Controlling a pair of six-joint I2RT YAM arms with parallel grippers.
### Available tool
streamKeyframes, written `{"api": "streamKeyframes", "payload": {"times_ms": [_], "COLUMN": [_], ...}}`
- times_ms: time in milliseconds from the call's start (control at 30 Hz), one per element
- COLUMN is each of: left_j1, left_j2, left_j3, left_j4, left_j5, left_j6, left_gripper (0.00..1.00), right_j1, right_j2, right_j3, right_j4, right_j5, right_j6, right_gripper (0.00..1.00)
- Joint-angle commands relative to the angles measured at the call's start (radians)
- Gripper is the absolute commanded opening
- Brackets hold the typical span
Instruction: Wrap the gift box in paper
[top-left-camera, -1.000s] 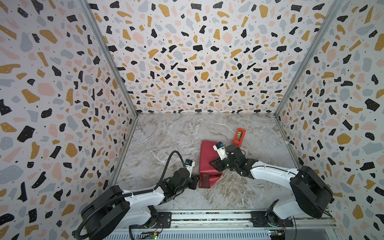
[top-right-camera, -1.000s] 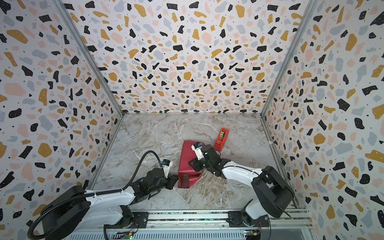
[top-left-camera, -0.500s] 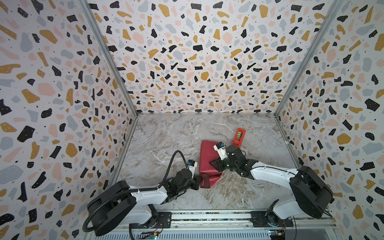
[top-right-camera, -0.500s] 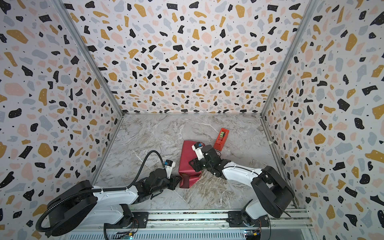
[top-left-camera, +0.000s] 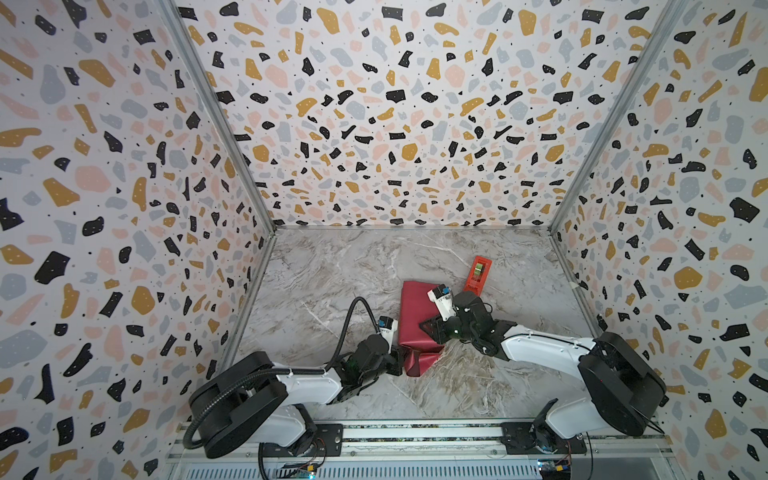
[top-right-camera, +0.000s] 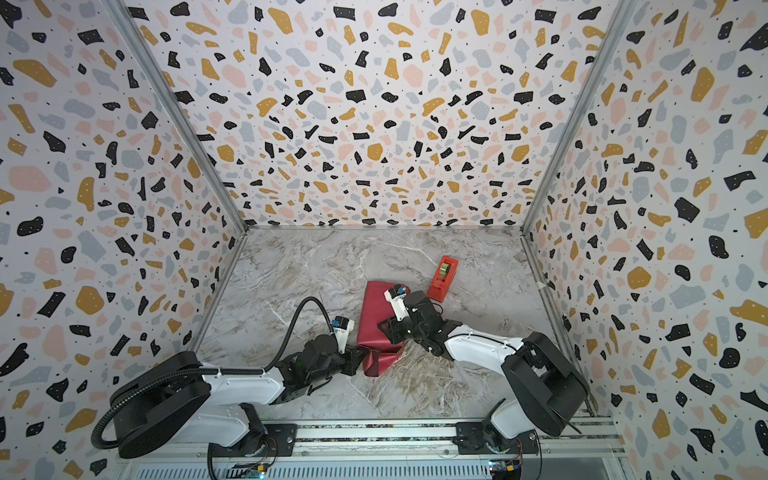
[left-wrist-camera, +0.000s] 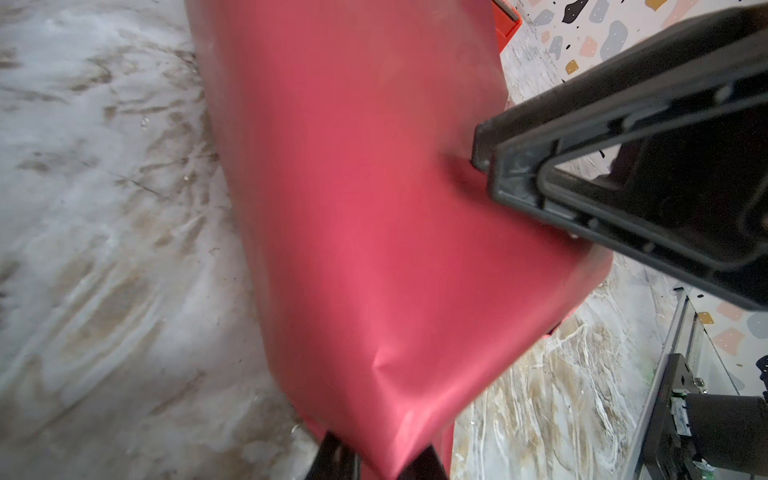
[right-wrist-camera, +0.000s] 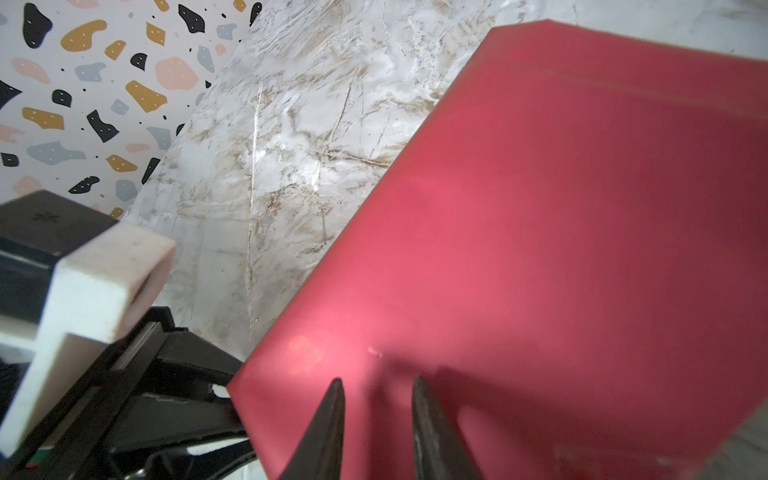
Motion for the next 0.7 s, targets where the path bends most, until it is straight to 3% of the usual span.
{"api": "streamKeyframes", "payload": {"times_ms": [0,667], "left_j1": [-0.012,-0.075], "left_j2": [0.017,0.155], "left_j3": [0.02,0.019], "left_j4": [0.092,0.216], "left_j5": [-0.039,-0.172], "left_j6": [-0.018,-0.005], "left_gripper": [0.17,0.26], "right_j1": [0.014,0.016], "right_j2": [0.048,0.071], "right_j3": [-0.048,-0.028], "right_j4": [-0.15,-0.155], "right_j5": [0.001,-0.004], "right_j6": [0.014,0.008], "right_gripper": [0.29,0.28]}}
